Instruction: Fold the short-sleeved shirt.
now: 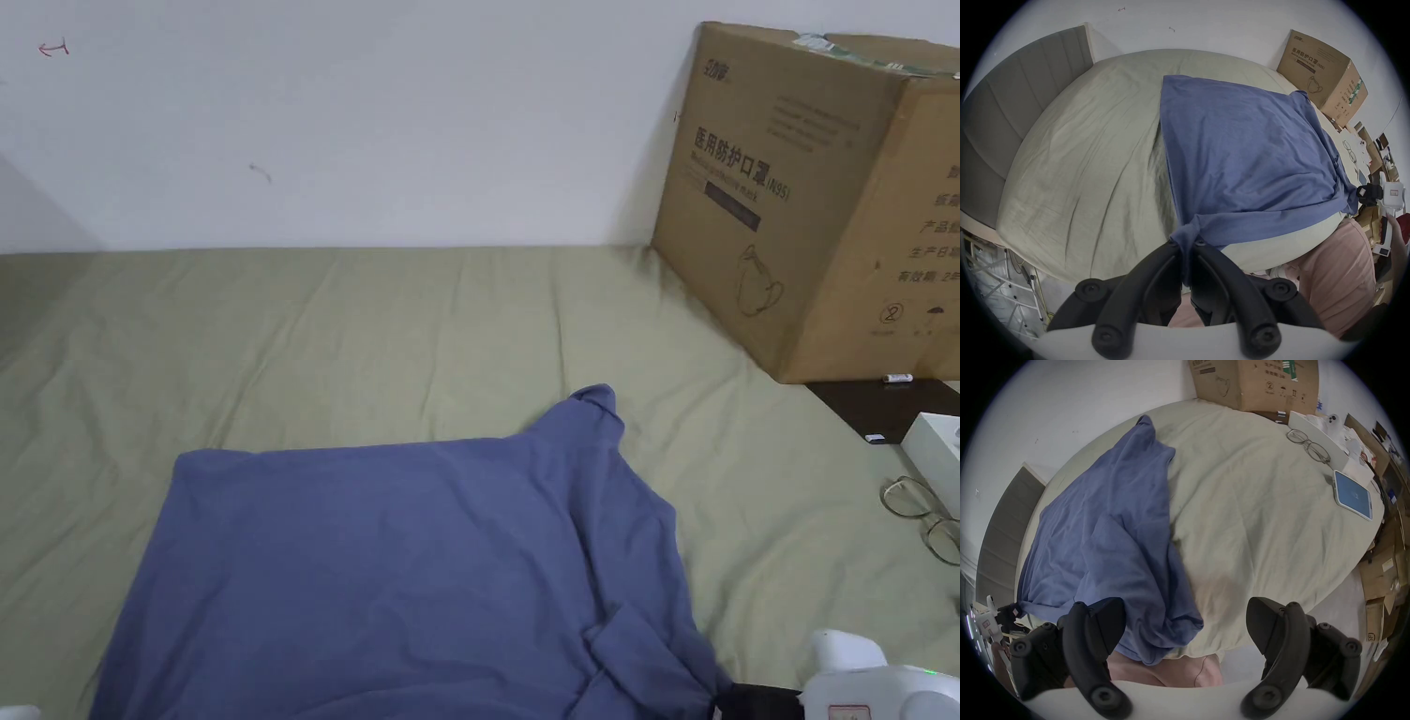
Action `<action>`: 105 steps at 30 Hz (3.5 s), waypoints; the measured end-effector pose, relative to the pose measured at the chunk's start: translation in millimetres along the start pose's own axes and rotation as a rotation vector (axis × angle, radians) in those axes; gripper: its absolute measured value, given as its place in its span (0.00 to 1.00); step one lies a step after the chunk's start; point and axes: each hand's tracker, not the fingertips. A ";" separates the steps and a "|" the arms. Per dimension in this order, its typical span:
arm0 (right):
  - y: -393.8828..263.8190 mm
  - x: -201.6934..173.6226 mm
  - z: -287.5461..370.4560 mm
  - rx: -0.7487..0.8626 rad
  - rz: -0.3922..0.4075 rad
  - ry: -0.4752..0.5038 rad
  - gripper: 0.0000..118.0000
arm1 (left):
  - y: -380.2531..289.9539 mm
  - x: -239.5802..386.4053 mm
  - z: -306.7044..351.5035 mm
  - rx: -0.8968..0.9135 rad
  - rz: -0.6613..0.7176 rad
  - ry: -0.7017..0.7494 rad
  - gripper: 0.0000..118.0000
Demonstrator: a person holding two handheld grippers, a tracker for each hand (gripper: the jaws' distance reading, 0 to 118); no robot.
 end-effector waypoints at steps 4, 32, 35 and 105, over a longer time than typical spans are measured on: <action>-3.2 0.0 -10.7 -0.047 -0.019 0.025 0.74 | 0.5 4.0 -1.1 -0.014 -0.017 0.010 0.04; -22.4 -7.2 73.8 0.136 -0.196 0.243 0.05 | -0.1 -8.2 44.3 0.173 0.207 -0.165 0.03; -11.0 -27.1 91.5 0.164 -0.191 0.236 0.05 | 13.5 -11.0 48.2 0.231 0.257 -0.221 0.03; 40.9 -75.5 67.2 0.438 0.002 0.313 0.02 | 135.0 37.1 -110.0 -0.089 -0.099 0.075 0.05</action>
